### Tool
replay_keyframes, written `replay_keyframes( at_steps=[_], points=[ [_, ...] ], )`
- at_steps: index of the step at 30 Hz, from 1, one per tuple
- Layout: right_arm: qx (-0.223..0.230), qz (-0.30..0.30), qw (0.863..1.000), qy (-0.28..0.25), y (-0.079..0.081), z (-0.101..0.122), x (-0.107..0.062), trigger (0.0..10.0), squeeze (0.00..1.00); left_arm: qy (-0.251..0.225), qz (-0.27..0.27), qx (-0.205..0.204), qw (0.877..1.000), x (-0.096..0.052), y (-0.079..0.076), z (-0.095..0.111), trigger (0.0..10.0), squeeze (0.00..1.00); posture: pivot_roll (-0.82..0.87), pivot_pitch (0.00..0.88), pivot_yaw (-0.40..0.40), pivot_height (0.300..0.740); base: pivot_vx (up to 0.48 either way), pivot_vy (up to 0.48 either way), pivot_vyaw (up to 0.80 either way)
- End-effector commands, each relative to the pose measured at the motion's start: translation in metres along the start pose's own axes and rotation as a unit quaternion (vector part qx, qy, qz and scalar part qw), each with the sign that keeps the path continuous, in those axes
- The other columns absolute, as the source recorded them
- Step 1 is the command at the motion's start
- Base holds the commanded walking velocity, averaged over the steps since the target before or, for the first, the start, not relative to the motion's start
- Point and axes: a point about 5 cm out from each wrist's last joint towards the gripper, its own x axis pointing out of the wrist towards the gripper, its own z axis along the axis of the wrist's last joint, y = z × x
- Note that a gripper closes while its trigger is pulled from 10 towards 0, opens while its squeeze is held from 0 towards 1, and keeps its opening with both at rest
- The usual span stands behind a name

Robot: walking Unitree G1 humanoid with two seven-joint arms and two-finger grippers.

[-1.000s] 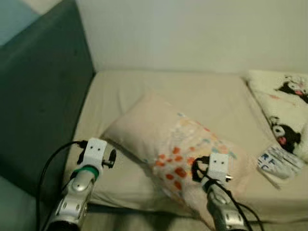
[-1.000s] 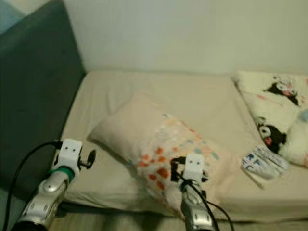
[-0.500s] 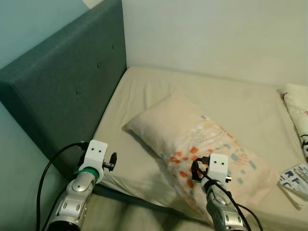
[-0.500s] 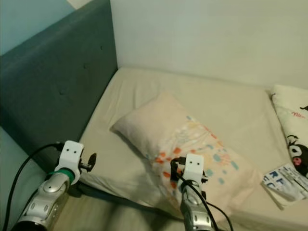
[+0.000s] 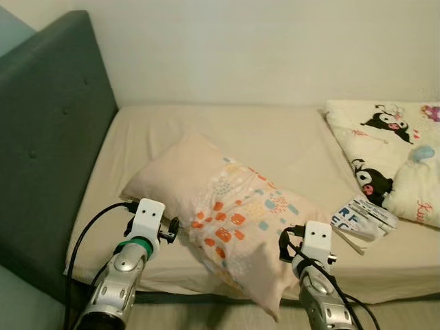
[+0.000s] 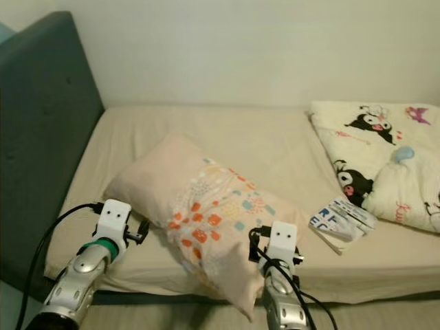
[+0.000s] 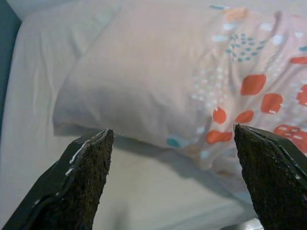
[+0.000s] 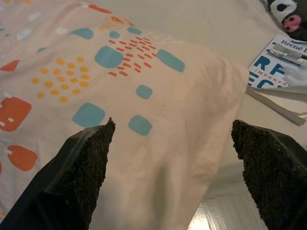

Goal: Clean up the room

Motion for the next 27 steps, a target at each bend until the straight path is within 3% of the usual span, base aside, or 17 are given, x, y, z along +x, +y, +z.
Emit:
replay_keyframes(
  at_steps=[1, 5, 6, 9, 12, 17, 23, 27],
  points=[
    [0.0, 0.001, 1.0, 0.015, -0.001, -0.008, -0.002, 10.0, 0.0, 0.011, 0.003, -0.004, 1.0, -0.004, 0.001, -0.007, 10.0, 0.0, 0.17, 0.0, 0.038, 0.74, 0.0, 0.0, 0.0],
    [0.008, -0.02, 1.0, 0.009, -0.007, -0.005, -0.001, 10.0, 0.0, 0.018, 0.0, -0.001, 1.0, -0.007, -0.002, -0.014, 10.0, 0.0, 0.17, 0.0, 0.04, 0.74, 0.0, 0.0, 0.0],
    [0.02, -0.045, 0.999, -0.003, -0.012, -0.001, 0.0, 10.0, 0.0, 0.019, -0.015, 0.009, 1.0, -0.006, -0.004, -0.014, 10.0, 0.0, 0.13, 0.0, 0.119, 0.74, 0.0, 0.0, 0.0],
    [0.042, -0.097, 0.994, -0.022, -0.024, 0.006, -0.001, 10.0, 0.0, 0.005, -0.054, 0.023, 0.998, 0.002, -0.014, -0.006, 10.0, 0.0, 0.1, 0.0, 0.161, 0.74, 0.0, 0.0, 0.0],
    [0.043, -0.101, 0.994, -0.029, -0.027, 0.004, -0.008, 10.0, 0.0, -0.011, -0.075, 0.051, 0.996, 0.011, -0.02, 0.006, 10.0, 0.0, 0.08, 0.0, 0.165, 0.74, 0.0, 0.0, 0.0],
    [0.01, -0.099, 0.995, -0.015, -0.029, -0.008, -0.019, 10.0, 0.0, -0.044, -0.06, 0.034, 0.997, 0.021, -0.024, 0.024, 10.0, 0.0, 0.08, 0.003, 0.154, 0.74, 0.0, 0.0, 0.0],
    [0.003, -0.093, 0.995, -0.035, -0.026, -0.003, -0.019, 10.0, 0.0, -0.053, -0.066, 0.024, 0.996, 0.016, -0.028, 0.021, 10.0, 0.0, 0.08, 0.0, 0.14, 0.74, 0.0, 0.0, 0.0],
    [-0.01, -0.051, 0.998, -0.035, -0.015, 0.004, -0.012, 10.0, 0.0, -0.053, -0.059, 0.009, 0.997, 0.004, -0.025, 0.013, 10.0, 0.0, 0.09, 0.0, 0.1, 0.74, 0.0, 0.0, 0.4]
  ],
)
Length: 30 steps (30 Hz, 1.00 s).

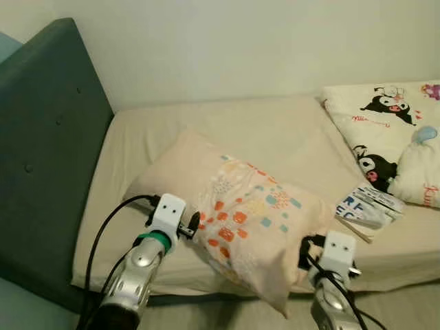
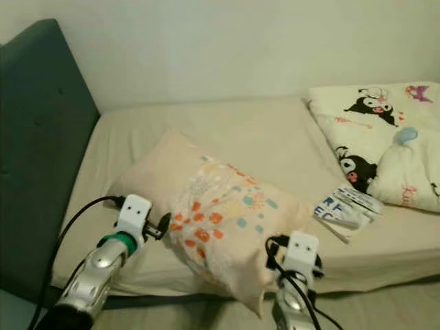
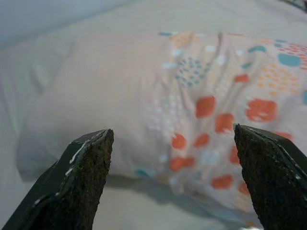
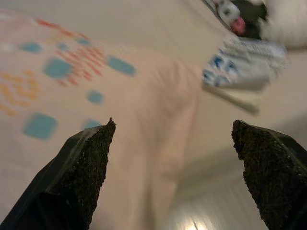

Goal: Clean up the room

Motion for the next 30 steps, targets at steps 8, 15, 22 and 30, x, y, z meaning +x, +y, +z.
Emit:
replay_keyframes(
  at_steps=[8, 15, 22, 30],
  points=[
    [-0.008, 0.027, 0.999, 0.022, 0.01, -0.004, -0.001, 10.0, 0.0, 0.007, 0.021, -0.007, 1.0, -0.006, 0.013, -0.007, 10.0, 0.0, 0.12, 0.0, 0.082, 0.74, 0.035, 0.0, 0.8],
    [0.016, 0.015, 0.999, 0.033, 0.008, -0.008, -0.001, 10.0, 0.0, 0.012, 0.025, -0.01, 1.0, -0.008, 0.019, -0.006, 10.0, 0.0, 0.12, 0.0, 0.093, 0.74, 0.321, 0.0, 0.07],
    [0.045, 0.011, 0.998, 0.044, 0.008, -0.01, -0.002, 10.0, 0.0, 0.014, 0.023, -0.007, 1.0, -0.003, 0.022, -0.003, 10.0, 0.0, 0.12, 0.0, 0.101, 0.74, 0.333, 0.0, -0.11],
    [0.029, 0.025, 0.998, 0.042, 0.01, -0.012, -0.002, 10.0, 0.0, 0.008, 0.024, 0.008, 1.0, 0.0, 0.018, 0.001, 10.0, 0.0, 0.12, 0.0, 0.102, 0.74, 0.161, 0.0, -0.5]
  ],
)
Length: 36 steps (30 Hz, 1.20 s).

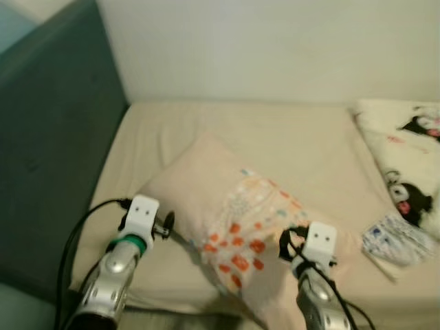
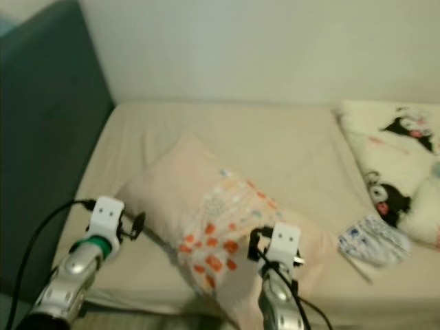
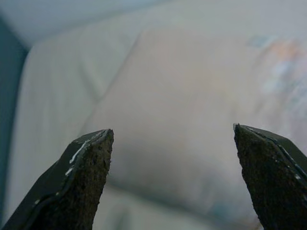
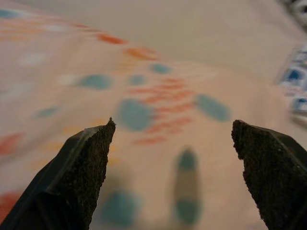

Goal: Clean up the room

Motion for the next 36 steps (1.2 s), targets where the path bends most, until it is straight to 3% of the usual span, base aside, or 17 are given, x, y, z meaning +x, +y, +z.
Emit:
replay_keyframes(
  at_steps=[1, 17, 25, 36],
  points=[
    [-0.002, 0.005, 1.0, 0.005, 0.003, -0.001, 0.0, 10.0, 0.0, 0.018, -0.001, 0.008, 1.0, -0.004, -0.002, -0.01, 10.0, 0.0, 0.12, 0.0, 0.102, 0.74, 0.0, 0.0, 0.0],
    [-0.003, 0.012, 1.0, 0.01, 0.003, -0.001, 0.003, 10.0, 0.0, 0.025, 0.0, 0.0, 1.0, -0.005, -0.005, -0.014, 10.0, 0.0, 0.13, 0.0, 0.094, 0.74, 0.0, 0.0, 0.0],
    [0.01, -0.009, 1.0, -0.001, -0.004, 0.004, 0.003, 10.0, 0.0, 0.034, -0.002, -0.003, 0.999, -0.008, -0.003, -0.019, 10.0, 0.0, 0.11, 0.0, 0.086, 0.74, 0.0, 0.0, 0.0],
    [0.015, -0.018, 1.0, 0.002, -0.014, 0.004, 0.007, 10.0, 0.0, 0.039, 0.001, -0.006, 0.999, -0.01, -0.006, -0.023, 10.0, 0.0, 0.12, 0.0, 0.074, 0.706, 0.0, 0.0, 0.0]
  ],
)
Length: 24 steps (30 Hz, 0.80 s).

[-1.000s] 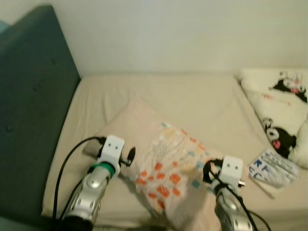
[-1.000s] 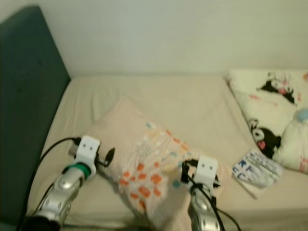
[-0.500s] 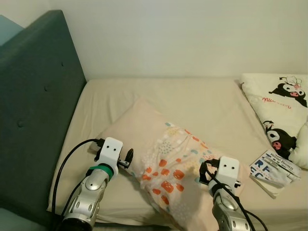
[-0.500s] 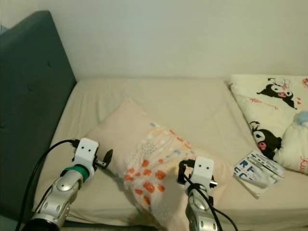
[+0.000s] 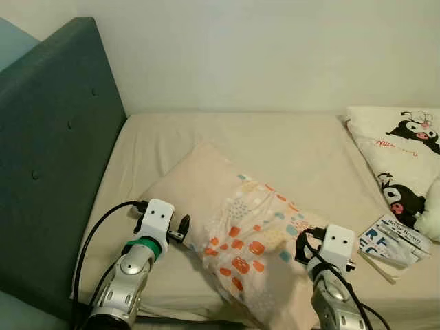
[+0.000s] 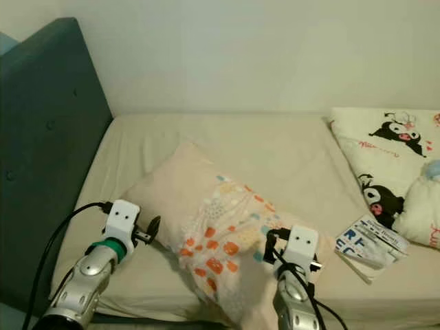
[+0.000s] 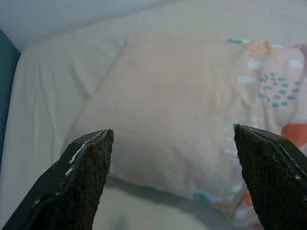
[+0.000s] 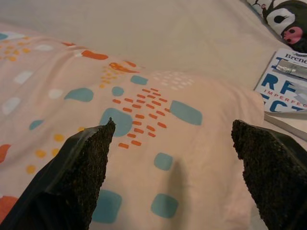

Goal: Clean up the room

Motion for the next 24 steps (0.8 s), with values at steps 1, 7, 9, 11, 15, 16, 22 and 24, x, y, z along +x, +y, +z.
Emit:
replay_keyframes(
  at_steps=[1, 7, 9, 11, 15, 16, 22, 24],
  points=[
    [0.001, -0.001, 1.0, 0.008, -0.002, -0.003, 0.001, 10.0, 0.0, 0.022, 0.001, -0.005, 1.0, -0.004, 0.0, -0.012, 10.0, 0.0, 0.12, 0.0, 0.073, 0.701, 0.0, 0.0, 0.0],
    [0.0, -0.001, 1.0, 0.009, -0.004, -0.003, 0.002, 10.0, 0.0, 0.028, 0.004, -0.005, 1.0, -0.008, 0.002, -0.015, 10.0, 0.0, 0.12, 0.0, 0.065, 0.676, 0.0, 0.0, 0.0],
    [-0.01, -0.003, 1.0, 0.008, -0.005, -0.004, 0.002, 10.0, 0.0, 0.03, 0.006, -0.006, 1.0, -0.009, 0.003, -0.016, 10.0, 0.0, 0.12, 0.0, 0.057, 0.666, 0.0, 0.0, 0.0],
    [-0.012, -0.003, 1.0, 0.008, -0.005, -0.004, 0.002, 10.0, 0.0, 0.03, 0.008, -0.007, 0.999, -0.009, 0.003, -0.017, 10.0, 0.0, 0.12, 0.0, 0.054, 0.661, 0.0, 0.0, 0.0],
    [-0.011, 0.0, 1.0, 0.006, -0.004, -0.003, 0.002, 10.0, 0.0, 0.034, 0.013, -0.01, 0.999, -0.011, 0.003, -0.019, 10.0, 0.0, 0.12, 0.0, 0.054, 0.651, 0.0, 0.0, 0.0],
    [-0.009, 0.003, 1.0, 0.005, -0.004, -0.002, 0.003, 10.0, 0.0, 0.036, 0.013, -0.01, 0.999, -0.012, 0.003, -0.021, 10.0, 0.0, 0.12, 0.0, 0.057, 0.647, 0.0, 0.0, 0.0],
    [-0.006, -0.001, 1.0, 0.0, -0.009, 0.006, 0.01, 10.0, 0.0, 0.036, 0.022, -0.018, 0.999, -0.011, 0.002, -0.02, 10.0, 0.0, 0.12, 0.0, 0.047, 0.627, 0.0, 0.0, 0.0],
    [-0.001, -0.004, 1.0, -0.008, -0.01, 0.011, 0.013, 10.0, 0.0, 0.034, 0.02, -0.015, 0.999, -0.01, 0.002, -0.019, 10.0, 0.0, 0.12, 0.0, 0.036, 0.622, 0.0, 0.0, 0.0]
  ],
)
